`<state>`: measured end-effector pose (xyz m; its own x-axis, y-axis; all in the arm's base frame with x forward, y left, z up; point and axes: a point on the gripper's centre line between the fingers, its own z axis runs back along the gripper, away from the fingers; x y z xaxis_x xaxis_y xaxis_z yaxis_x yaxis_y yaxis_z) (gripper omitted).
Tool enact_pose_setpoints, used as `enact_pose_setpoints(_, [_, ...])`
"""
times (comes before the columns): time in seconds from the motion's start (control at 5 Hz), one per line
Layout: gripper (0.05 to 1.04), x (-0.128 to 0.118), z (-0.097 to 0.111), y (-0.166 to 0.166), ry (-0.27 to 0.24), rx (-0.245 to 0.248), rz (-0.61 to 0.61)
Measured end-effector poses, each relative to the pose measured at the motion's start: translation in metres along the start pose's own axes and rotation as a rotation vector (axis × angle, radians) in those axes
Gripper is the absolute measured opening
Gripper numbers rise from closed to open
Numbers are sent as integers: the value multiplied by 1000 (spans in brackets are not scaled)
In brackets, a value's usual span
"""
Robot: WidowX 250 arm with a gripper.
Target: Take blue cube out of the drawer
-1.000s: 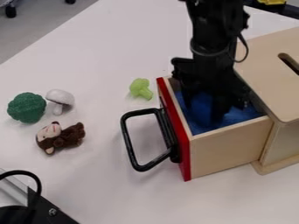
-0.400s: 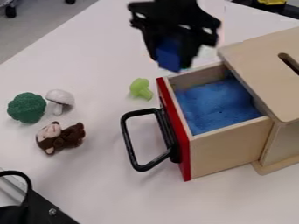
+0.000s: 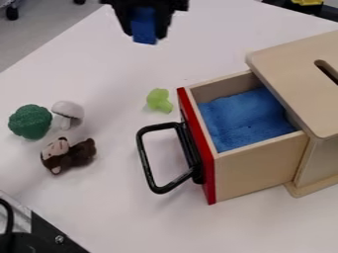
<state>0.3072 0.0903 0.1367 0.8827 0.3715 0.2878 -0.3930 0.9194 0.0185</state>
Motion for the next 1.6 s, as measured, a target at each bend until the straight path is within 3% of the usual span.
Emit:
enact_pose_setpoints(0.4, [601, 29, -58, 55, 22, 61, 150])
enact_pose_setpoints(0.6, [601, 28, -86, 61, 51, 79, 151])
enact_pose_setpoints(0.8, [601, 24, -111, 64, 106, 65, 171])
enact_pose_setpoints(1.2, [601, 16, -137, 68, 177, 59, 180])
enact_pose_setpoints(1.4, [655, 16, -137, 70, 185, 71, 177])
enact_pose_setpoints(1.6, [943, 14, -137, 71, 195, 76, 187])
